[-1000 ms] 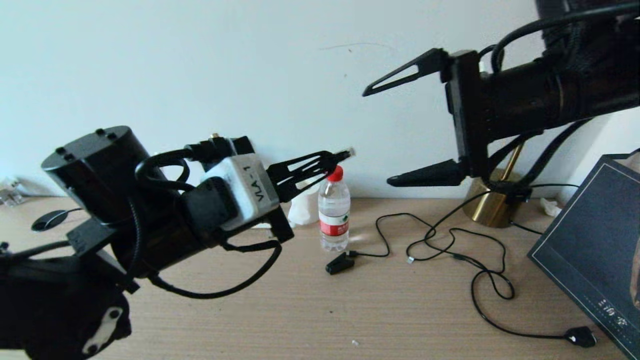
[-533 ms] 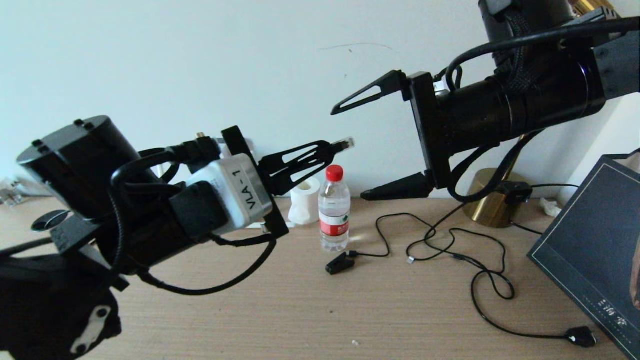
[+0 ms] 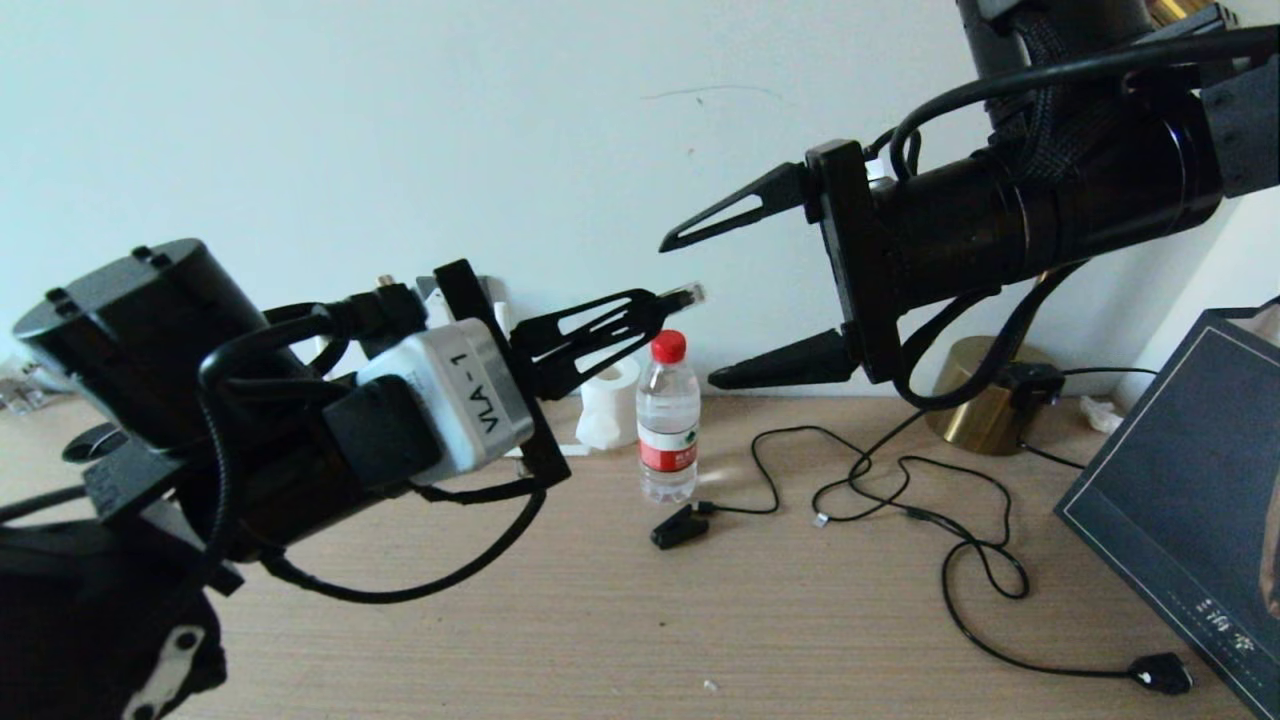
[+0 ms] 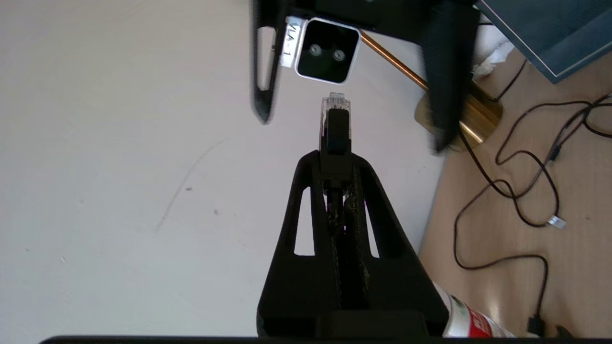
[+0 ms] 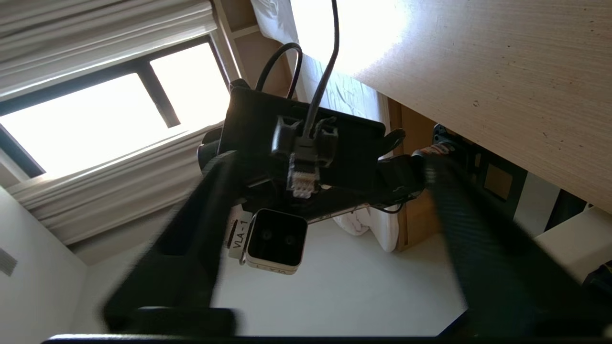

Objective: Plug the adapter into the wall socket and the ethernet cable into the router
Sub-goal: Align cable and router interface

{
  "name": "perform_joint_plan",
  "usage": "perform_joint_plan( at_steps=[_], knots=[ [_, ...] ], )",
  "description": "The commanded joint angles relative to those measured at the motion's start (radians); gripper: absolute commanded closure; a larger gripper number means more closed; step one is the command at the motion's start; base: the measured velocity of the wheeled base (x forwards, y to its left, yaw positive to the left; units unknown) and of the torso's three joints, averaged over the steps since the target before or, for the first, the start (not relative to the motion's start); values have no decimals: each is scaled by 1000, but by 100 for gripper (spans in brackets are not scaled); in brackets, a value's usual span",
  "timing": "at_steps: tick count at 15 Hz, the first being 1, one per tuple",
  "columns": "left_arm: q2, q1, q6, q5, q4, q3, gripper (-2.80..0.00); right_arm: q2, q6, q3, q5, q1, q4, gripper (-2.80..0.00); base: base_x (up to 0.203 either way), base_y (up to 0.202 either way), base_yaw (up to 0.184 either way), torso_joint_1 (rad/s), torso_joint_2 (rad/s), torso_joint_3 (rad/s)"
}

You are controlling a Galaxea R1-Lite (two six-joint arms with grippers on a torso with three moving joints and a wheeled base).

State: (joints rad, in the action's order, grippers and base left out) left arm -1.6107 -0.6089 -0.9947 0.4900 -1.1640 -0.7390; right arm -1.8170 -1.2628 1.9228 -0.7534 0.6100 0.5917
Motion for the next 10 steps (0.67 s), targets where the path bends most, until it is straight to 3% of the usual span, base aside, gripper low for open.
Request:
perform_joint_plan(
  at_steps=[1, 10],
  knots=[
    [6, 0, -4, 2, -6, 18, 0, 2, -7, -1, -5, 2, 3, 0, 0, 0, 0, 0, 0, 0],
    [-8, 0, -2, -2, -5, 17, 0, 1, -6, -7, -4, 31, 3, 0, 0, 0, 0, 0, 0, 0]
  ],
)
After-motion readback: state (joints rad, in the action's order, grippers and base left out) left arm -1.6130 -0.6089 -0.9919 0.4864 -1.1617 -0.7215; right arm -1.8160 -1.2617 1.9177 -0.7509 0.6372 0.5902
